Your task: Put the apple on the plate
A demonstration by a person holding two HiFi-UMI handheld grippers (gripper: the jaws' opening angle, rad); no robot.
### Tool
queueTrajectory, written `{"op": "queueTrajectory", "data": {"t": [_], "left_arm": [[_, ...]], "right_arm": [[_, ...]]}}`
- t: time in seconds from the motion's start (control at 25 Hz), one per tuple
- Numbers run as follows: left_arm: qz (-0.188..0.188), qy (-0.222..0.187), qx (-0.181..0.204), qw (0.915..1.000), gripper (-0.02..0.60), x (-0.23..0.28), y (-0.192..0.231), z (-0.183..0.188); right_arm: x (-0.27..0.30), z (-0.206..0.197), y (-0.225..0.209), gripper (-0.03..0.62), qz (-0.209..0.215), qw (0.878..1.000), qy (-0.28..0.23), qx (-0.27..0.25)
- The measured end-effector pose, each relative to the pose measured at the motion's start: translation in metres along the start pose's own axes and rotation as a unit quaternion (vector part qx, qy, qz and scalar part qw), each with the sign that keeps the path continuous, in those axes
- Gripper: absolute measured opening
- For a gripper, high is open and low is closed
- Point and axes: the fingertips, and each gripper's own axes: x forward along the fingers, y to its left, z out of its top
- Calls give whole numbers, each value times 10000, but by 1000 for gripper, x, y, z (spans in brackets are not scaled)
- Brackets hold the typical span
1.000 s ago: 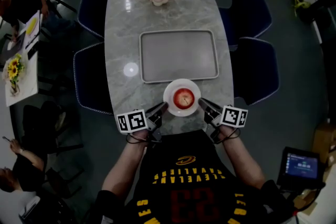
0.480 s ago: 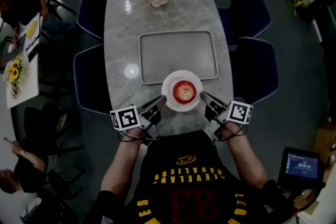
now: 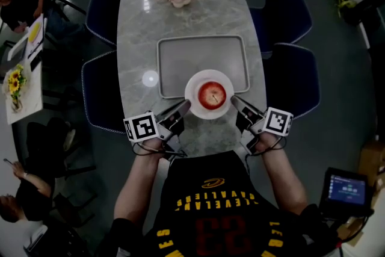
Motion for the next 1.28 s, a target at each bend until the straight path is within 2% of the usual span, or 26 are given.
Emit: {"op": "queueTrajectory", "data": {"t": [0.2,0.36,0.48,0.6,0.8,0.92,1.04,1.16,1.28], "left_arm": [[-109,-6,21,9999,11,3,-7,12],[-59,-30,28,10000,11,3,-9,18],[-54,-70,-74,9999,11,3,-11,19],[-51,-57,24,10000,12,3,-10,20],[-24,-37,-119,9999,12,4,-7,18],[-92,-5,-53,9999,11,3,-8,15],[-10,-28,-368,9993,11,5,-3,14],[67,-69,-429,9990,12,30,20,44],[288,-11,-255,9993,12,52,50,71]], "right_arm": [[9,11,11,29,92,9999,-5,-132],[12,16,14,29,92,9998,-13,-180],[13,18,15,29,77,9998,-5,-176],[14,19,16,29,100,9997,7,-201],[14,18,14,29,31,9998,22,-173],[13,15,17,29,58,9998,42,-207],[18,16,14,29,74,9997,81,-203],[53,40,-10,29,91,9997,211,-110],[86,58,-36,29,122,9993,356,-41]]}}
